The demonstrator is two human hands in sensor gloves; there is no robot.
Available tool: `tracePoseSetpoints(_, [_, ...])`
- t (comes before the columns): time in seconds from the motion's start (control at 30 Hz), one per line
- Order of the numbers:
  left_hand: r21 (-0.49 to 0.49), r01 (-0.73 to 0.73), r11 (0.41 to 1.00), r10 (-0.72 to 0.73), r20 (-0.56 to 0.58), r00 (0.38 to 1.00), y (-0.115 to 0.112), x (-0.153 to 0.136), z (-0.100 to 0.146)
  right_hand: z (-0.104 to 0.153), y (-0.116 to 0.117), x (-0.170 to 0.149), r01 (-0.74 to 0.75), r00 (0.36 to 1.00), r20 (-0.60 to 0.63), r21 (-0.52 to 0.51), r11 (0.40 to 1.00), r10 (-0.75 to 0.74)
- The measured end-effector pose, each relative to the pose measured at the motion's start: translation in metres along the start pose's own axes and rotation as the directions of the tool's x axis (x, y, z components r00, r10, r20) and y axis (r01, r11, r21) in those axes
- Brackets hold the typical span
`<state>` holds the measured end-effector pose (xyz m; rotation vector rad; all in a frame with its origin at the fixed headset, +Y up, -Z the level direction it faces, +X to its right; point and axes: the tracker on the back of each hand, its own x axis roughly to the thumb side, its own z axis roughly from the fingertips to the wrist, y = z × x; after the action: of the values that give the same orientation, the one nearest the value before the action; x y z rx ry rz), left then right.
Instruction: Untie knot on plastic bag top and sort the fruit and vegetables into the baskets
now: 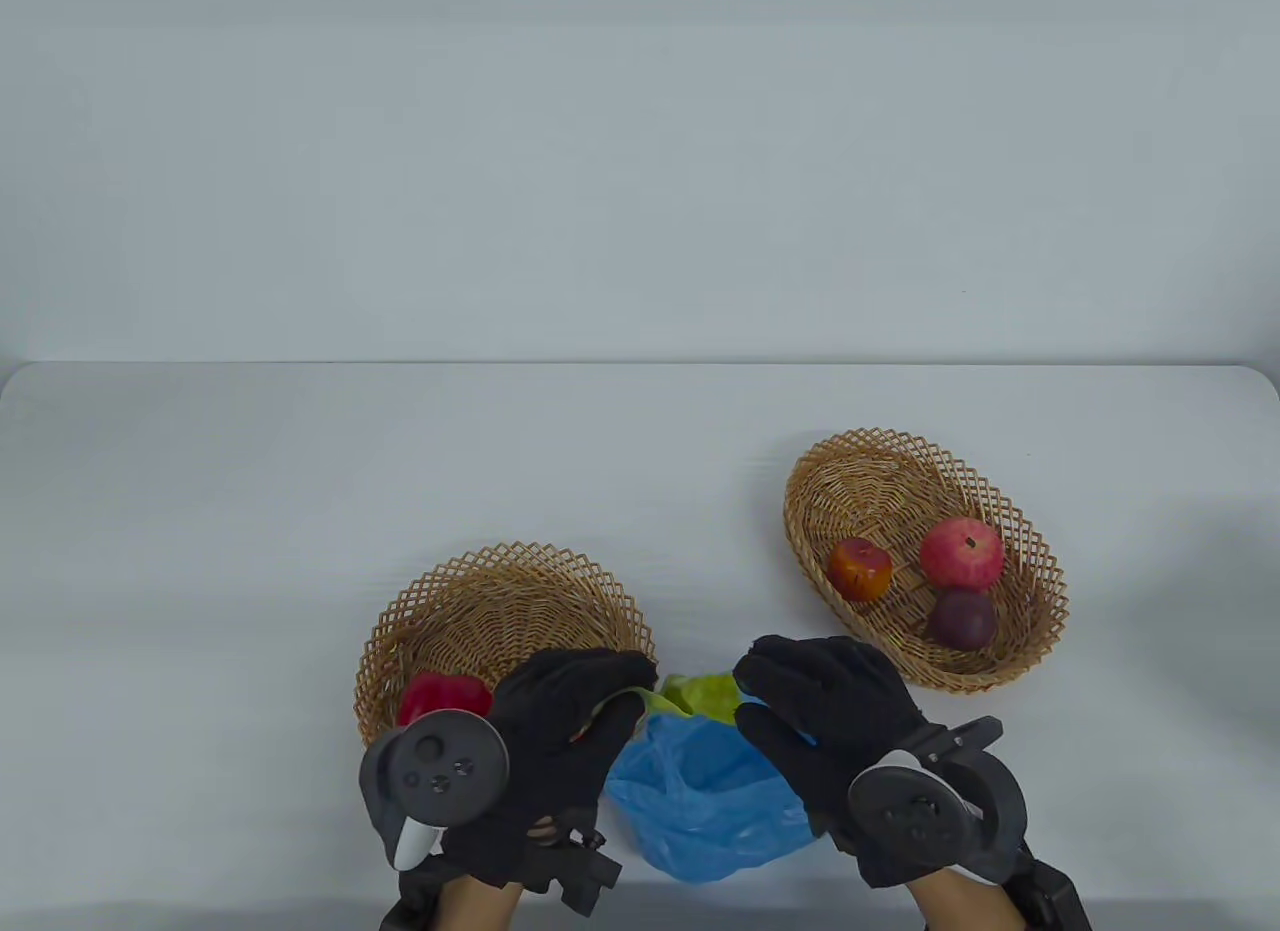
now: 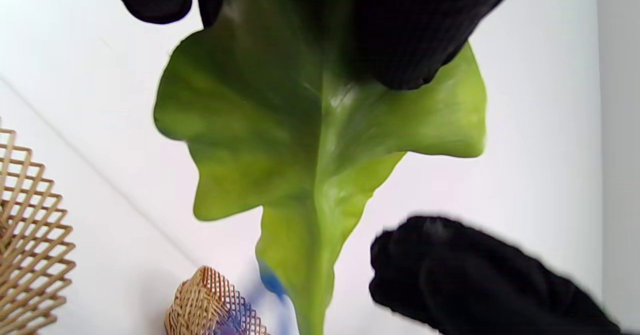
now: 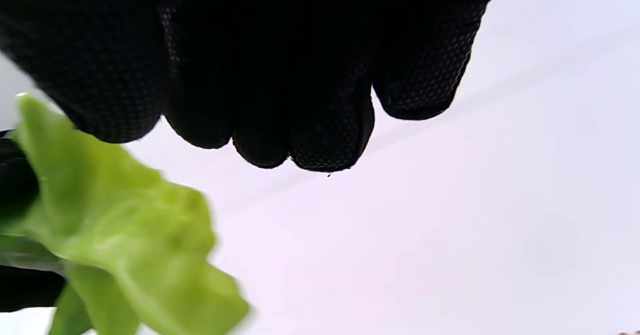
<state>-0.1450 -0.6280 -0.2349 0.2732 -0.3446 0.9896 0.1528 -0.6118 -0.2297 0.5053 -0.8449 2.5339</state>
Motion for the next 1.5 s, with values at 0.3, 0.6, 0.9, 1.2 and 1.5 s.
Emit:
tracePoseSetpoints(0.3, [0.109,0.182,0.977,-0.140,-0.310,0.940,0.025,-0.034,0.001,-0.004,0.008,-0.023,-0.069,0.995,-0.072,0.035,0.997,0.072])
tracePoseSetpoints(0.6, [-0.090,0.442,0.892,-0.411,-0.566,0.714,0.009,-0.067,-0.007,-0.005,0.009,-0.028,-0.087,0.992,-0.088,0.051,0.995,0.091])
tracePoseSetpoints(0.9, [-0.147,0.373,0.916,-0.377,-0.633,0.676,0.005,-0.088,-0.009,-0.006,0.012,-0.035,-0.091,0.989,-0.109,0.074,0.993,0.098])
tracePoseSetpoints(1.2, [-0.196,0.410,0.890,-0.411,-0.735,0.539,0.008,-0.102,-0.006,-0.007,0.012,-0.036,-0.097,0.986,-0.127,0.107,0.990,0.110])
tracePoseSetpoints(1.5, [-0.122,0.407,0.905,-0.368,-0.702,0.609,0.018,-0.088,-0.004,-0.009,0.010,-0.045,-0.151,0.969,-0.180,0.122,0.981,0.171])
